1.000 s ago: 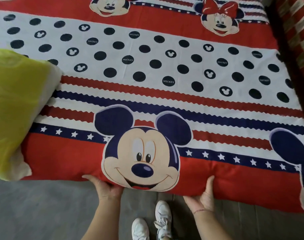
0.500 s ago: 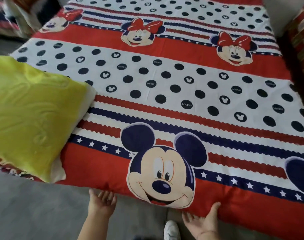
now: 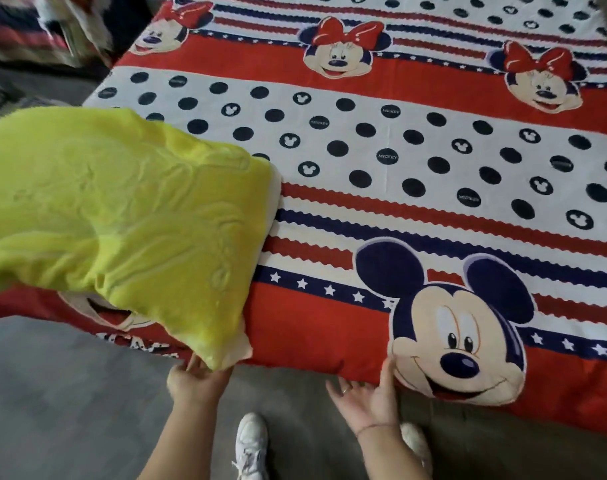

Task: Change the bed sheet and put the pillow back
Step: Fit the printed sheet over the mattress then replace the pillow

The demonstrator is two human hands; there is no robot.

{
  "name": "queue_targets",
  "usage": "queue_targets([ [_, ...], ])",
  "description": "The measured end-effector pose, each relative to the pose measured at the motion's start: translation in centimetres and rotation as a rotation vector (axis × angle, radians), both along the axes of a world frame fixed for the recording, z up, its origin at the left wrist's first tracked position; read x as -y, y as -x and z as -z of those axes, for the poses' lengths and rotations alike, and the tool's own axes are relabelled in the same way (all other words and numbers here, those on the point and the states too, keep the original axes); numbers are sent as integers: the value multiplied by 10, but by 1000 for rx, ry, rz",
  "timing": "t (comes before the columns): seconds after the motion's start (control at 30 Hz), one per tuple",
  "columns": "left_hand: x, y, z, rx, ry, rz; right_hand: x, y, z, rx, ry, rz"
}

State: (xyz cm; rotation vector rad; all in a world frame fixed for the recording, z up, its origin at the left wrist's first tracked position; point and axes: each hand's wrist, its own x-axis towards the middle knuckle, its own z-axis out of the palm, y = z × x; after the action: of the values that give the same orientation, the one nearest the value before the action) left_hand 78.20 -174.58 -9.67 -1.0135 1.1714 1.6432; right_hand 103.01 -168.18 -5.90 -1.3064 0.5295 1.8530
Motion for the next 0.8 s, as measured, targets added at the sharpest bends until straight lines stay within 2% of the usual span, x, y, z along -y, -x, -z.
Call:
queue_targets([
  [0.23,0,92,-1,4,-47,62,17,62,15,22,-104,49],
  [0.37,-1,99,3,28,-83,44,22,75,19,62,-121,87],
  [0.57,-2,115,4,32,-163,71,5,94,14,-23,-140,187],
  [0.8,-15,125,1,-103,-264,90,-14,92,4,-72,-295,202],
])
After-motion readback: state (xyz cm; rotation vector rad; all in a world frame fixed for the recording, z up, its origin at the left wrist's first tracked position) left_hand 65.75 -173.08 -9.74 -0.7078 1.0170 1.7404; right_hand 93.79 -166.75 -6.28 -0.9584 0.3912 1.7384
